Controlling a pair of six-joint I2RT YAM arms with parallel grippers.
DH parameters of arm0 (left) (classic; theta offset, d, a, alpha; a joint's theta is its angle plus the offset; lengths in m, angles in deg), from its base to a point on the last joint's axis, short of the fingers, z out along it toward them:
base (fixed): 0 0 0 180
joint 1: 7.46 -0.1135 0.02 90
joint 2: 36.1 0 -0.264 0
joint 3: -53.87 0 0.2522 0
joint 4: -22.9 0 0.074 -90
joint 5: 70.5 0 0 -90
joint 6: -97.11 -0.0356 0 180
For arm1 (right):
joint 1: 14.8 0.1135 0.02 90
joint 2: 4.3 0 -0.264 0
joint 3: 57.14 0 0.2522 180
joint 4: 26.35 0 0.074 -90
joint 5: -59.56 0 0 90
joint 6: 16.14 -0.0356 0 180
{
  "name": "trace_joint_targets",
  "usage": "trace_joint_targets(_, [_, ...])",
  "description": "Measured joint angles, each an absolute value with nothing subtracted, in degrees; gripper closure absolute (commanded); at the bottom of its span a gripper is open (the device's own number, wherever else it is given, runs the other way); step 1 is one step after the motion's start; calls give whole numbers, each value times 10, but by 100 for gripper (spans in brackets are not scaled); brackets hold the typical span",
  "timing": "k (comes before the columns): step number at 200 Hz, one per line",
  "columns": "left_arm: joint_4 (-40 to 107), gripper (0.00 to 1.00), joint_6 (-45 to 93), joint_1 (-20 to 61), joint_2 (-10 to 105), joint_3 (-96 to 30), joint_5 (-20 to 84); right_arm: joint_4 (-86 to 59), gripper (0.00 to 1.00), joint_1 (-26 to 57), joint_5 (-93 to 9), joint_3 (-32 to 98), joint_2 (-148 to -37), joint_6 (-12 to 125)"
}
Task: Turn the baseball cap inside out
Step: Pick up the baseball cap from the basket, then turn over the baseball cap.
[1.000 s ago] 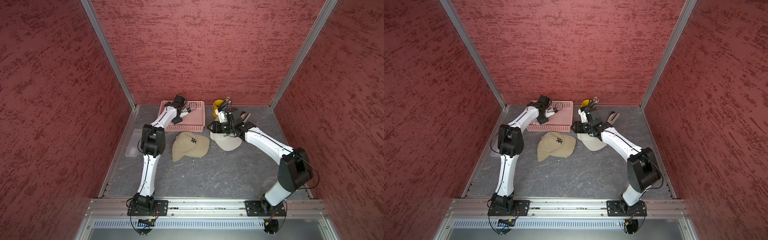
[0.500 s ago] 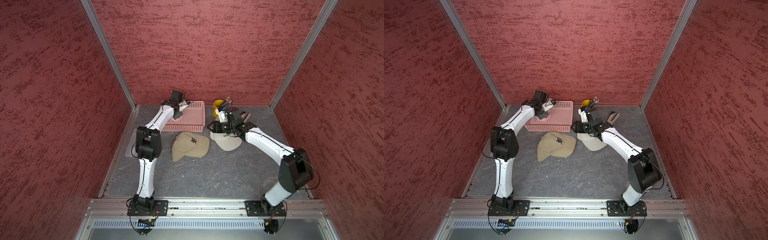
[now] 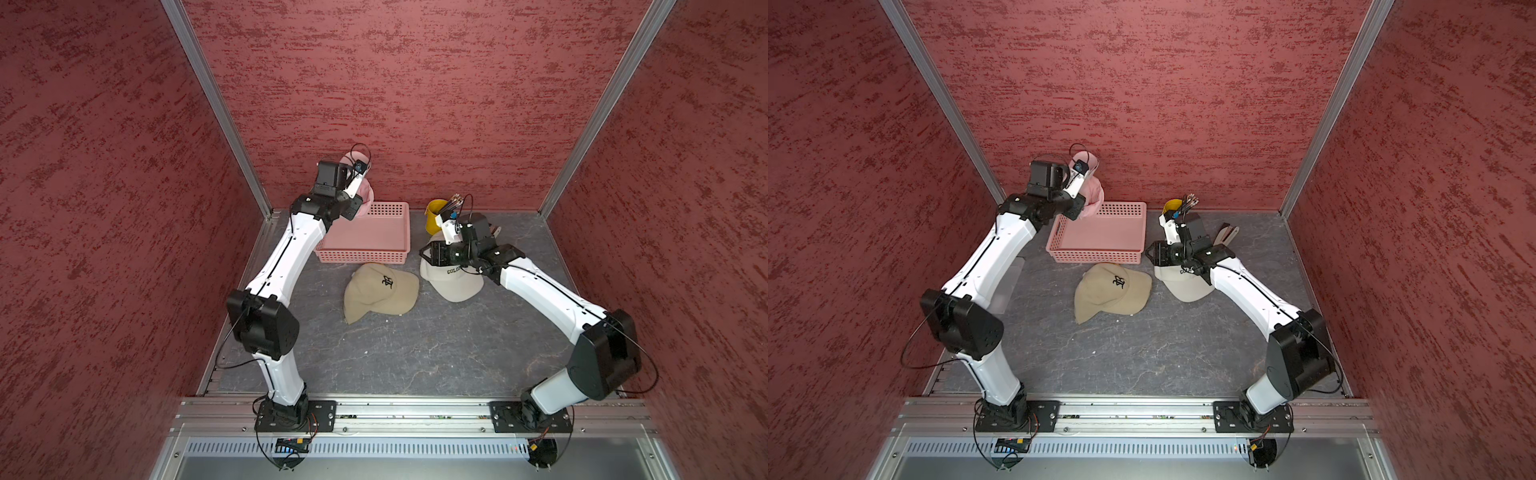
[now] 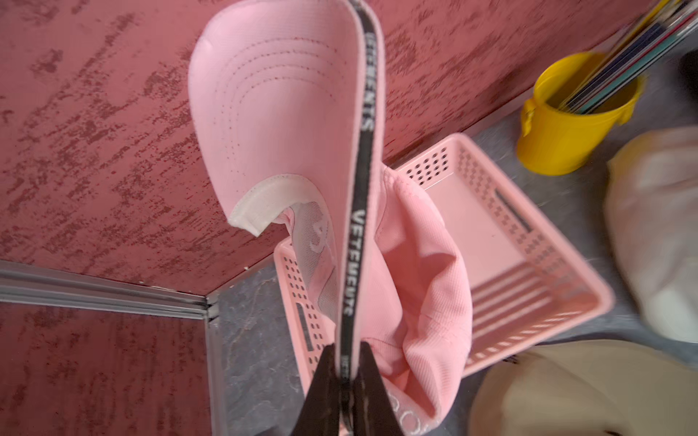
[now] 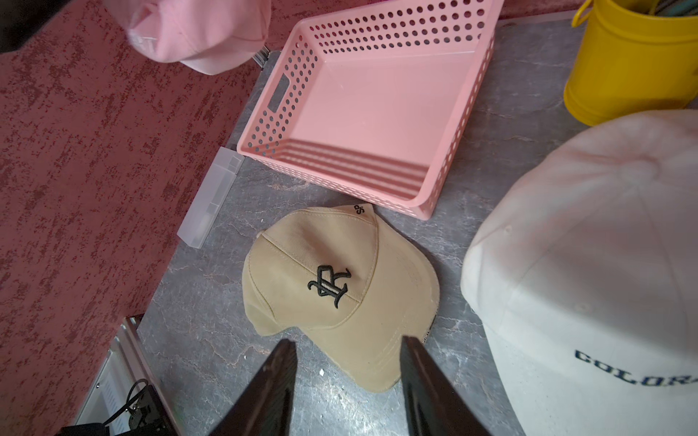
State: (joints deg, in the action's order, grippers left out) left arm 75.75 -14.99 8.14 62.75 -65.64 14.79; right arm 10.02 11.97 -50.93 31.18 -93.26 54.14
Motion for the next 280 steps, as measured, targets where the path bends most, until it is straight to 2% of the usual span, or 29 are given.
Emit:
trace_joint_targets(23, [700, 100, -75, 96, 529, -545, 204, 104, 50, 120, -521, 316, -921, 537])
trace_joint_targets(49, [613, 100, -51, 152, 437, -394, 259, 109, 49, 120, -530, 335, -903, 530])
trace_joint_targets(70, [570, 100, -42, 187, 402, -303, 313, 123, 48, 120, -529, 362, -890, 537])
trace_joint_targets(100, [533, 100, -30, 197, 374, -230, 361, 168, 48, 115, -528, 397, -857, 559])
trace_joint_targets(133, [511, 100, -54, 237, 356, -215, 339, 174, 47, 103, -552, 420, -836, 533])
trace_joint_targets(179, [453, 100, -120, 324, 384, -195, 248, 137, 45, 102, -560, 399, -835, 423])
trace_joint_targets(219, [403, 100, -164, 354, 414, -160, 169, 138, 45, 102, -529, 389, -836, 389])
trace_joint_targets(280, [356, 100, -189, 360, 424, -149, 138, 152, 46, 102, -480, 383, -851, 393])
